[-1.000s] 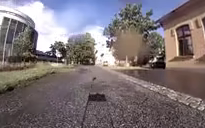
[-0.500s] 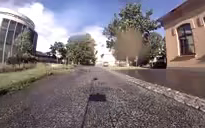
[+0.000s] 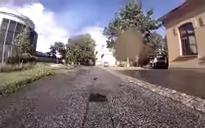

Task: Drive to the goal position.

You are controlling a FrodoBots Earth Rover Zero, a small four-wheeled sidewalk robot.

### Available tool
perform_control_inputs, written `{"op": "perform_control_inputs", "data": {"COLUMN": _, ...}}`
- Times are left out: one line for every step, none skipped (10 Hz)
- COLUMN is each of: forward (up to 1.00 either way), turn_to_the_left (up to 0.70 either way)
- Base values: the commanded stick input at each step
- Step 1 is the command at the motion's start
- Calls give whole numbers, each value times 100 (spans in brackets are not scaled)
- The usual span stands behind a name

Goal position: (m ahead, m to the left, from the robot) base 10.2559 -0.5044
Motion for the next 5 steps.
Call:
{"op": "perform_control_inputs", "data": {"forward": 50, "turn_to_the_left": 0}}
{"op": "perform_control_inputs", "data": {"forward": 50, "turn_to_the_left": 0}}
{"op": "perform_control_inputs", "data": {"forward": 50, "turn_to_the_left": 0}}
{"op": "perform_control_inputs", "data": {"forward": 50, "turn_to_the_left": 0}}
{"op": "perform_control_inputs", "data": {"forward": 50, "turn_to_the_left": 0}}
